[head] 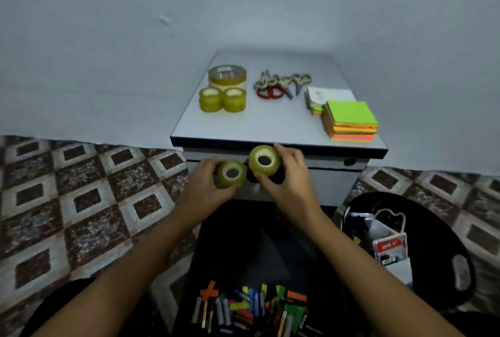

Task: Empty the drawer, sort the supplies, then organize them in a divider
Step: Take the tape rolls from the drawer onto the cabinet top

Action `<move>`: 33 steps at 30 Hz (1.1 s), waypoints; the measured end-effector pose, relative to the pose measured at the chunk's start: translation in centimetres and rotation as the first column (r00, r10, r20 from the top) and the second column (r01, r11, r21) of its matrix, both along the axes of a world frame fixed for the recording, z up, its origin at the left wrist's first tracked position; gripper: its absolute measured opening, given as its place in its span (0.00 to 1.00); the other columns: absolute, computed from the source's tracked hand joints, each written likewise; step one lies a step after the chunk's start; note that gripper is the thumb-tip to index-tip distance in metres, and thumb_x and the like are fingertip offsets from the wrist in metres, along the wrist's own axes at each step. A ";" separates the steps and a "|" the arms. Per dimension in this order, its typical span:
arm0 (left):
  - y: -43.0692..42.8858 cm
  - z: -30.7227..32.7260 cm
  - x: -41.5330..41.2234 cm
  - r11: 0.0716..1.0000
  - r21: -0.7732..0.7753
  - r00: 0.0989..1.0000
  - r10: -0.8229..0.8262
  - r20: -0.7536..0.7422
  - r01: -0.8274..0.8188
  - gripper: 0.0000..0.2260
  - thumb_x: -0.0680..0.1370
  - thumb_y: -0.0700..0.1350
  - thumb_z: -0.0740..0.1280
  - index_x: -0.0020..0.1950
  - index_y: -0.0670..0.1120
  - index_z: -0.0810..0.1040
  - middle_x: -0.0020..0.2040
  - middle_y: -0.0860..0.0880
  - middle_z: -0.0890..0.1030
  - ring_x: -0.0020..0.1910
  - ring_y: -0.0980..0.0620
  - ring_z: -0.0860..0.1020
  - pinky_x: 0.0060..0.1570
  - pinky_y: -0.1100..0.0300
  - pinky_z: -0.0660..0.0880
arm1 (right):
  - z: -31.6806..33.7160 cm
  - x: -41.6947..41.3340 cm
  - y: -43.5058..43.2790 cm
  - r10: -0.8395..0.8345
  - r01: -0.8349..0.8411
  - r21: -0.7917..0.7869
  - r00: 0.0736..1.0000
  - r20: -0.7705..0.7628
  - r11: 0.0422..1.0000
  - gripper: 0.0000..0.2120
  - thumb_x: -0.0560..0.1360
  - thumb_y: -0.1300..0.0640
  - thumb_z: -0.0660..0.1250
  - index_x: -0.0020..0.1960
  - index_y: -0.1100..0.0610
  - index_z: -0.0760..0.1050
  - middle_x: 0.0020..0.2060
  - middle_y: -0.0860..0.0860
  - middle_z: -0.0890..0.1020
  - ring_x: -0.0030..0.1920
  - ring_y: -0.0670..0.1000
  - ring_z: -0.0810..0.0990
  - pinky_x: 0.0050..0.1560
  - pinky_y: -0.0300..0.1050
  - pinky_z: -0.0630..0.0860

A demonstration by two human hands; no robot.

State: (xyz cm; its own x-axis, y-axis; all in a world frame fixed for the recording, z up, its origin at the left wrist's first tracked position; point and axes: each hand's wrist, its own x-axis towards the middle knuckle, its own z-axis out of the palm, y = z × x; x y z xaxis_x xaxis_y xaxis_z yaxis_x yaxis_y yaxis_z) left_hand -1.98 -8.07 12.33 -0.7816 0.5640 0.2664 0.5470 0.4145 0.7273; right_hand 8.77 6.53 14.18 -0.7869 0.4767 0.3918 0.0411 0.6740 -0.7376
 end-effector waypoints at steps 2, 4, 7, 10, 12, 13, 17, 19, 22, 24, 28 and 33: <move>0.2 2.3 -0.5 0.999 0.037 0.999 0.002 -0.040 -0.001 0.25 0.69 0.42 0.75 0.64 0.42 0.72 0.56 0.48 0.72 0.53 0.54 0.73 0.48 0.71 0.66 | 2.6 -0.9 0.5 -0.010 0.011 0.032 1.000 -0.028 0.999 0.31 0.71 0.56 0.73 0.70 0.60 0.66 0.60 0.52 0.70 0.59 0.47 0.70 0.55 0.27 0.62; 0.5 4.7 -1.3 0.997 0.078 0.996 0.032 -0.089 -0.025 0.26 0.68 0.41 0.76 0.64 0.40 0.72 0.57 0.45 0.73 0.54 0.51 0.74 0.49 0.69 0.67 | 5.0 -2.1 0.9 -0.029 0.035 0.071 0.996 -0.081 0.997 0.31 0.70 0.56 0.73 0.69 0.61 0.67 0.61 0.56 0.70 0.62 0.51 0.71 0.56 0.30 0.63; 1.1 8.1 -3.3 0.990 0.104 0.989 0.104 -0.109 -0.093 0.27 0.69 0.43 0.75 0.66 0.41 0.72 0.60 0.44 0.73 0.57 0.50 0.74 0.52 0.66 0.68 | 7.7 -4.5 1.4 -0.042 0.048 0.086 0.997 -0.071 0.995 0.31 0.71 0.55 0.72 0.70 0.61 0.66 0.64 0.57 0.70 0.64 0.52 0.70 0.55 0.28 0.60; 1.9 10.9 -5.7 0.984 0.099 0.981 0.161 -0.111 -0.150 0.28 0.70 0.45 0.74 0.68 0.43 0.70 0.62 0.43 0.73 0.59 0.48 0.74 0.53 0.62 0.68 | 9.4 -7.2 1.8 -0.050 0.051 0.074 0.999 -0.011 0.996 0.30 0.72 0.54 0.71 0.70 0.60 0.65 0.65 0.57 0.69 0.65 0.53 0.68 0.58 0.34 0.62; 2.5 12.0 -7.2 0.979 0.084 0.977 0.192 -0.091 -0.185 0.30 0.70 0.45 0.73 0.69 0.42 0.68 0.64 0.42 0.73 0.61 0.46 0.73 0.56 0.59 0.69 | 9.8 -8.8 1.8 -0.051 0.049 0.074 0.998 0.025 0.996 0.30 0.72 0.54 0.70 0.70 0.60 0.65 0.65 0.57 0.70 0.65 0.54 0.69 0.59 0.38 0.63; 2.8 12.4 -7.9 0.977 0.076 0.976 0.204 -0.079 -0.199 0.30 0.71 0.45 0.73 0.70 0.42 0.67 0.65 0.42 0.73 0.62 0.45 0.73 0.58 0.58 0.69 | 10.0 -9.6 1.9 -0.049 0.046 0.072 0.998 0.037 0.996 0.29 0.72 0.54 0.70 0.70 0.61 0.65 0.65 0.58 0.70 0.64 0.55 0.69 0.59 0.39 0.64; 3.8 13.0 -9.8 0.973 0.035 0.972 0.229 -0.045 -0.227 0.30 0.72 0.44 0.71 0.71 0.41 0.65 0.67 0.42 0.72 0.63 0.44 0.72 0.57 0.58 0.69 | 9.8 -11.8 2.3 -0.051 0.045 0.074 0.995 0.085 0.996 0.26 0.73 0.55 0.69 0.68 0.61 0.67 0.63 0.59 0.71 0.63 0.56 0.69 0.58 0.41 0.64; 4.2 12.9 -10.6 0.974 0.006 0.973 0.229 -0.041 -0.229 0.30 0.72 0.44 0.71 0.71 0.41 0.65 0.67 0.42 0.72 0.63 0.44 0.72 0.56 0.58 0.68 | 9.4 -12.7 2.6 -0.047 0.040 0.057 0.993 0.112 0.998 0.26 0.73 0.54 0.69 0.68 0.61 0.66 0.64 0.59 0.70 0.64 0.57 0.69 0.58 0.43 0.66; 4.8 12.5 -11.3 0.970 -0.054 0.971 0.235 -0.043 -0.237 0.29 0.72 0.44 0.71 0.71 0.41 0.65 0.66 0.41 0.72 0.64 0.43 0.71 0.56 0.58 0.68 | 9.0 -13.7 2.8 -0.048 0.042 0.052 0.990 0.134 0.998 0.27 0.74 0.54 0.69 0.69 0.61 0.66 0.64 0.59 0.71 0.63 0.57 0.70 0.59 0.46 0.67; 5.1 12.3 -11.7 0.967 -0.097 0.972 0.230 -0.050 -0.234 0.29 0.72 0.44 0.70 0.71 0.41 0.65 0.66 0.40 0.72 0.64 0.43 0.71 0.57 0.58 0.69 | 8.8 -14.2 2.8 -0.046 0.040 0.044 0.990 0.132 0.998 0.27 0.73 0.54 0.69 0.69 0.61 0.66 0.64 0.59 0.72 0.64 0.58 0.71 0.60 0.48 0.68; 5.5 11.6 -12.0 0.970 -0.120 0.977 0.211 -0.013 -0.211 0.29 0.73 0.44 0.70 0.71 0.41 0.65 0.66 0.40 0.72 0.64 0.43 0.72 0.56 0.57 0.69 | 8.5 -14.6 2.8 -0.015 0.013 0.021 0.991 0.133 1.000 0.27 0.74 0.55 0.69 0.69 0.61 0.66 0.63 0.59 0.74 0.63 0.58 0.72 0.60 0.49 0.70; 5.4 10.3 -12.5 0.976 -0.065 0.973 0.215 0.088 -0.210 0.30 0.72 0.47 0.71 0.71 0.40 0.64 0.66 0.41 0.72 0.63 0.44 0.72 0.55 0.57 0.69 | 7.7 -14.2 3.0 0.017 -0.009 -0.073 0.994 0.112 0.997 0.26 0.73 0.58 0.70 0.69 0.60 0.67 0.62 0.56 0.76 0.61 0.55 0.74 0.55 0.42 0.69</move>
